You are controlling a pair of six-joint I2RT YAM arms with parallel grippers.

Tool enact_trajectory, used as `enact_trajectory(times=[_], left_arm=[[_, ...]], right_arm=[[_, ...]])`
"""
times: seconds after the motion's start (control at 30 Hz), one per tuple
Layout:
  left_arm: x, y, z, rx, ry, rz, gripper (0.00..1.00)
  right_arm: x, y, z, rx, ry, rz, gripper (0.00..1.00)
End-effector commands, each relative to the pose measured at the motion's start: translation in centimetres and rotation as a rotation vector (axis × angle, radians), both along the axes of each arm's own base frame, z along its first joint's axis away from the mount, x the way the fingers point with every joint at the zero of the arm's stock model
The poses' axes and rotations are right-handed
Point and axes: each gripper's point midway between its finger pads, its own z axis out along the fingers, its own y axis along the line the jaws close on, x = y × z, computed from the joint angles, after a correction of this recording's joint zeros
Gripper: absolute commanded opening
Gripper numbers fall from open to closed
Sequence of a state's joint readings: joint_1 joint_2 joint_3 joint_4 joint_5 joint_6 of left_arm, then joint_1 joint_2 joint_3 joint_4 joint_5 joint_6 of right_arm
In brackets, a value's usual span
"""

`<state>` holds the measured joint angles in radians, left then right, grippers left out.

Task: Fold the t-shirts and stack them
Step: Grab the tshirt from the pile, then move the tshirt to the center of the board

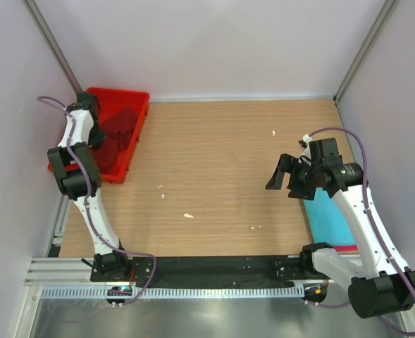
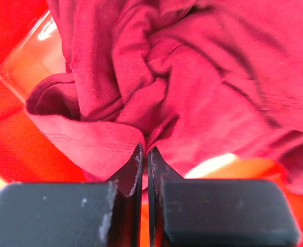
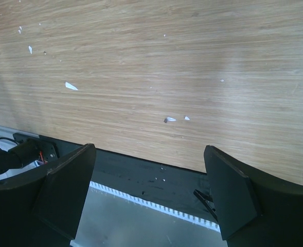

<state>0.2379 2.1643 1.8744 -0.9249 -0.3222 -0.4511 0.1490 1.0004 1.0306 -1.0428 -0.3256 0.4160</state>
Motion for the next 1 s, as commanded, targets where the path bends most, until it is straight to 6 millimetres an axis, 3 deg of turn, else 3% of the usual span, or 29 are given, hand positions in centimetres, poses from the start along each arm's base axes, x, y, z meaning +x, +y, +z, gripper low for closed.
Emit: enact_trajectory(times=[0.0,0.03,0.1,0.13,0.17,0.23,0.3,0.33,0.37,0.4,0.43,0.53,0.57,0.6,0.7,0.77,0.83,0.87,0.9,0.93,0.97], left_arm=[[1.2,-0.6,5.4,-0.009,-0.143,0.040,0.00],[1.3,-1.2,8.4,-0.019,-0.223,0.061,0.00],[2.1,-3.0,12.0,-0.038,-0.338,0.048,0.00],[2.3,-5.0,16.2,-0.069,-0.461,0.023,0.00],[2.6,-6.1,18.4,-0.081,-0.528,0.009,0.00],[3.2,-8.4,24.9,-0.103,-0.709,-0.037,0.00],[2.9,-12.7,33.0,-0.187,-0.918,-0.142,0.00],[2.6,-14.3,35.8,-0.218,-0.987,-0.195,0.00],[2.1,-17.6,38.4,-0.282,-1.049,-0.296,0.00],[1.4,-19.5,40.9,-0.299,-1.105,-0.350,0.00],[-0.5,-22.4,45.3,-0.351,-1.205,-0.444,0.00],[-5.8,-26.7,52.5,-0.499,-1.374,-0.596,0.00],[-7.2,-27.5,53.9,-0.541,-1.408,-0.633,0.00],[-10.9,-28.2,56.6,-0.584,-1.483,-0.701,0.00],[-14.6,-28.5,57.0,-0.622,-1.492,-0.748,0.00],[-17.4,-28.1,55.7,-0.572,-1.465,-0.797,0.00],[-17.5,-28.2,51.3,-0.598,-1.330,-0.781,0.00],[-19.6,-28.5,50.9,-0.645,-1.326,-0.791,0.00],[-20.4,-29.0,50.1,-0.688,-1.309,-0.810,0.00],[-20.0,-29.8,46.8,-0.745,-1.215,-0.816,0.00],[-22.1,-29.8,46.6,-0.782,-1.222,-0.813,0.00]], right_arm=[[1.5,0.7,2.0,0.020,-0.075,0.028,0.92],[1.5,0.8,1.9,0.023,-0.070,0.030,0.92],[1.7,1.4,2.1,0.039,-0.072,0.041,0.92],[1.8,1.6,2.1,0.044,-0.064,0.044,0.92],[1.9,1.8,2.0,0.046,-0.058,0.049,0.92],[2.1,2.2,2.1,0.048,-0.051,0.065,0.91],[2.4,2.4,2.4,0.045,-0.058,0.075,0.91],[2.4,2.6,2.5,0.044,-0.062,0.084,0.91],[2.6,2.6,2.5,0.043,-0.062,0.085,0.91],[2.7,2.6,2.7,0.040,-0.067,0.088,0.91],[2.8,2.7,2.8,0.039,-0.072,0.093,0.91],[3.0,2.7,3.2,0.037,-0.084,0.097,0.91],[3.0,2.7,3.2,0.033,-0.087,0.096,0.91],[3.0,2.6,3.4,0.033,-0.091,0.095,0.91],[2.8,2.6,3.9,0.036,-0.107,0.092,0.91],[2.7,2.5,4.0,0.035,-0.111,0.087,0.91],[2.3,2.4,4.0,0.036,-0.111,0.088,0.91],[2.1,2.5,3.9,0.038,-0.109,0.092,0.91],[2.0,2.5,3.6,0.041,-0.104,0.092,0.91],[1.8,2.8,3.6,0.061,-0.099,0.105,0.91],[1.6,3.2,3.7,0.079,-0.099,0.119,0.91]])
